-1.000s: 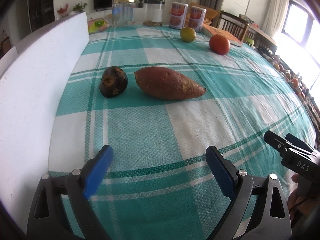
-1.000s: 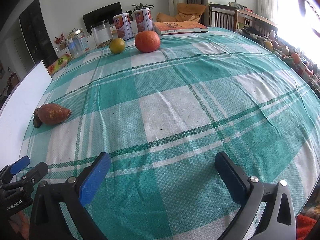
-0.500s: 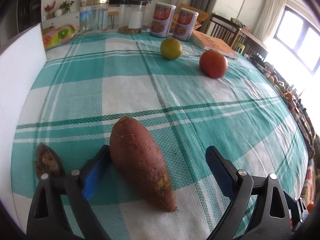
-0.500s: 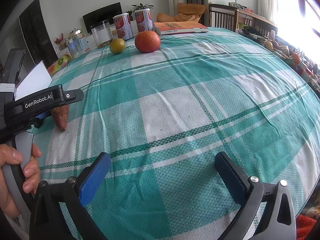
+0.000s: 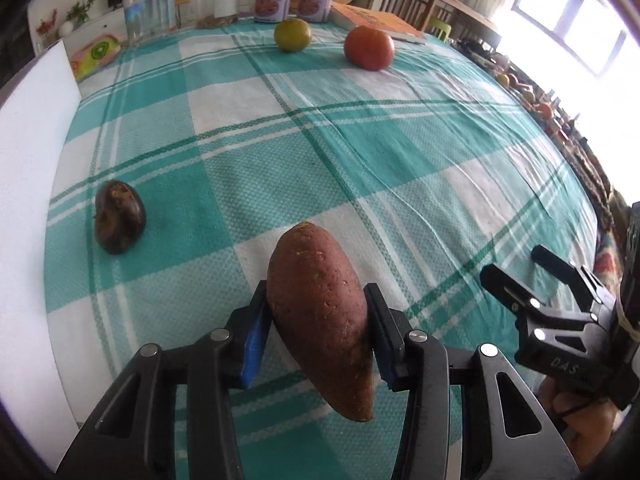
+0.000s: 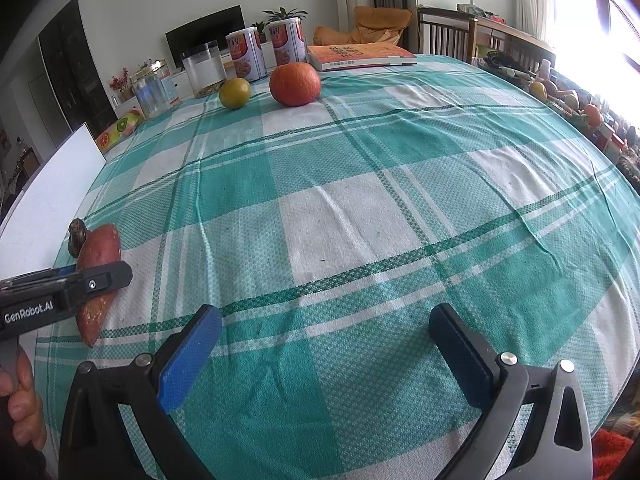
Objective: Organize fruits
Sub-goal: 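Grasp the sweet potato at its middle with the left gripper, then grasp the red apple with the right gripper while the left gripper holds the sweet potato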
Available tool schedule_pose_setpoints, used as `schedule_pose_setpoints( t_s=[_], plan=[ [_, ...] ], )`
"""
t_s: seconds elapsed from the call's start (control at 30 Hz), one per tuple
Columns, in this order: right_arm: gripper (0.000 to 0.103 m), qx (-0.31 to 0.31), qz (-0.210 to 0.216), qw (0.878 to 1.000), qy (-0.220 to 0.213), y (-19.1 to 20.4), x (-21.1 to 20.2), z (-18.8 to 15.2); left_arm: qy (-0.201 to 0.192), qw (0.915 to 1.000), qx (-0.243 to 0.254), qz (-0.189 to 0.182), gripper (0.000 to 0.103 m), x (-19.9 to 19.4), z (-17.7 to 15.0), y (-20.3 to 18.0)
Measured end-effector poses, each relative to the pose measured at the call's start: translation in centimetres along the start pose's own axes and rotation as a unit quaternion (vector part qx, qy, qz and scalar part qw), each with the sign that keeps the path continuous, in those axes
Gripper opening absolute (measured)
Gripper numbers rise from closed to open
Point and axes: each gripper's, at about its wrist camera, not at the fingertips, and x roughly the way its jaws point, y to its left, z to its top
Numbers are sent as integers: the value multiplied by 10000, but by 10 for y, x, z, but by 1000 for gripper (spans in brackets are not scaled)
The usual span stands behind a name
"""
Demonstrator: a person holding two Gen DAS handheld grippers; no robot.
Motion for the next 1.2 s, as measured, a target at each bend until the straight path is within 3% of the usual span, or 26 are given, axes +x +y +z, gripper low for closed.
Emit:
schedule_pose_setpoints(
  t_s=[0.07, 0.1, 0.13, 0.17, 0.37, 0.57, 0.67, 0.73, 0.77, 0.93, 1.03, 1.2],
  plan=[
    [103, -2, -2, 10000, 1, 0, 0, 0, -64, 9996, 250, 103, 50, -6, -14, -7],
    [103, -5, -7, 10000, 3, 0, 0, 0, -136, 9992, 330, 192, 63, -6, -18, -9],
    [103, -12, -15, 10000, 6, 1, 0, 0, -215, 9985, 373, 337, 82, -5, -21, -10],
    [103, -20, -22, 10000, 10, 1, 0, 0, -271, 9977, 369, 509, 86, -2, -23, -11],
    [103, -45, -35, 10000, 25, 1, 0, -2, -747, 9935, 213, 829, 93, 4, -24, -10],
    [103, -127, -107, 9998, 86, 3, 2, -3, -773, 9928, 130, 902, 96, 5, -25, -9],
    [103, -208, 124, 9993, 288, 0, 4, 6, -773, 9929, 128, 900, 96, 5, -25, -9],
    [103, -248, 593, 9965, 526, -6, 14, 25, -773, 9928, 131, 906, 97, 5, -25, -9],
    [103, -292, 616, 9959, 594, -9, 21, 37, -773, 9928, 131, 908, 97, 5, -24, -9],
    [103, -583, 399, 9971, 274, -15, 61, 117, -774, 9928, 128, 903, 97, 5, -25, -9],
    [103, -619, 483, 9967, 219, -8, 94, 162, -774, 9928, 127, 904, 97, 5, -25, -9],
    [103, -828, 474, 9954, 126, 18, 138, 213, -774, 9928, 126, 905, 97, 5, -25, -9]
  ],
)
